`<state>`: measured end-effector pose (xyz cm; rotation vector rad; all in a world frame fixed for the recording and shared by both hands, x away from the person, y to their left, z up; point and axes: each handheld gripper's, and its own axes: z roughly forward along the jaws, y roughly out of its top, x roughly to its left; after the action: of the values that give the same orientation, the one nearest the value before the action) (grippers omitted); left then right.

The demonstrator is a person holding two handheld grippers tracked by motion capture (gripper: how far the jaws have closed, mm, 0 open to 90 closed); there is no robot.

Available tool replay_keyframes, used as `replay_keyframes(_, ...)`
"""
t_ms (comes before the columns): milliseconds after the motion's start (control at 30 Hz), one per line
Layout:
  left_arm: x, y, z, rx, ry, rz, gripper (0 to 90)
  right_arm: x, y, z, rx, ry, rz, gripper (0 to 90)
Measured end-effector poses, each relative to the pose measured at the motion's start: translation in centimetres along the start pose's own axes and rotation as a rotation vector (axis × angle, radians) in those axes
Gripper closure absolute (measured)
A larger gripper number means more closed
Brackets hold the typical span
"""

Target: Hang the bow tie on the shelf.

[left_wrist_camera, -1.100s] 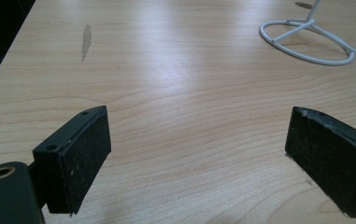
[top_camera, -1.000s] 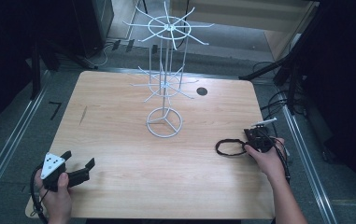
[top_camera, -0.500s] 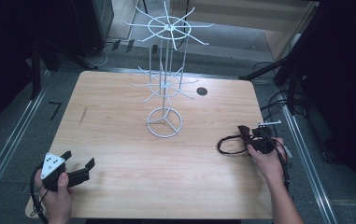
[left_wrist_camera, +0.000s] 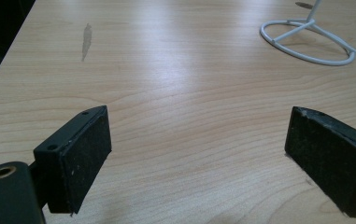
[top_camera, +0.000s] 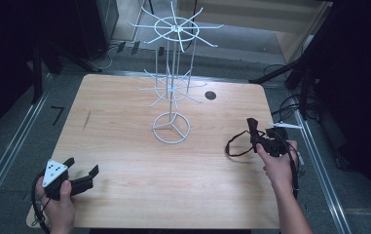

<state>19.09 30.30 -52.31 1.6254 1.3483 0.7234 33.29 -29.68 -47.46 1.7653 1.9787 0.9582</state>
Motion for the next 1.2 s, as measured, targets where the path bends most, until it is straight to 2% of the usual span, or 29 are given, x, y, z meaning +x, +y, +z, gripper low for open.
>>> replay_keyframes(167, 0.0, 0.0, 0.0, -0.001, 0.000, 0.000, 7.8, 1.3, 0.6, -0.8, -0.073, 0.031, -0.009, 72.8)
replay_keyframes(267, 0.0, 0.0, 0.0, 0.001, 0.000, 0.000, 7.8, 2.4, 0.9, -1.2, -0.103, 0.055, -0.026, 72.8)
replay_keyframes(333, 0.0, 0.0, 0.0, -0.001, -0.001, -0.001, 7.8, 2.6, 0.9, -1.3, -0.109, 0.059, -0.026, 72.8)
replay_keyframes(400, 0.0, 0.0, 0.0, -0.001, -0.001, -0.001, 7.8, 3.4, 1.2, -1.8, -0.143, 0.071, -0.047, 72.7)
replay_keyframes(533, 0.0, 0.0, 0.0, -0.001, -0.001, -0.001, 7.8, 4.4, 1.7, -2.4, -0.180, 0.090, -0.059, 72.8)
replay_keyframes(933, 0.0, 0.0, 0.0, 0.001, 0.000, -0.001, 7.8, 6.4, 2.7, -3.6, -0.239, 0.121, -0.094, 72.7)
replay_keyframes(1200, 0.0, 0.0, 0.0, 0.002, 0.001, -0.003, 7.8, 8.0, 3.2, -4.7, -0.317, 0.178, -0.141, 72.6)
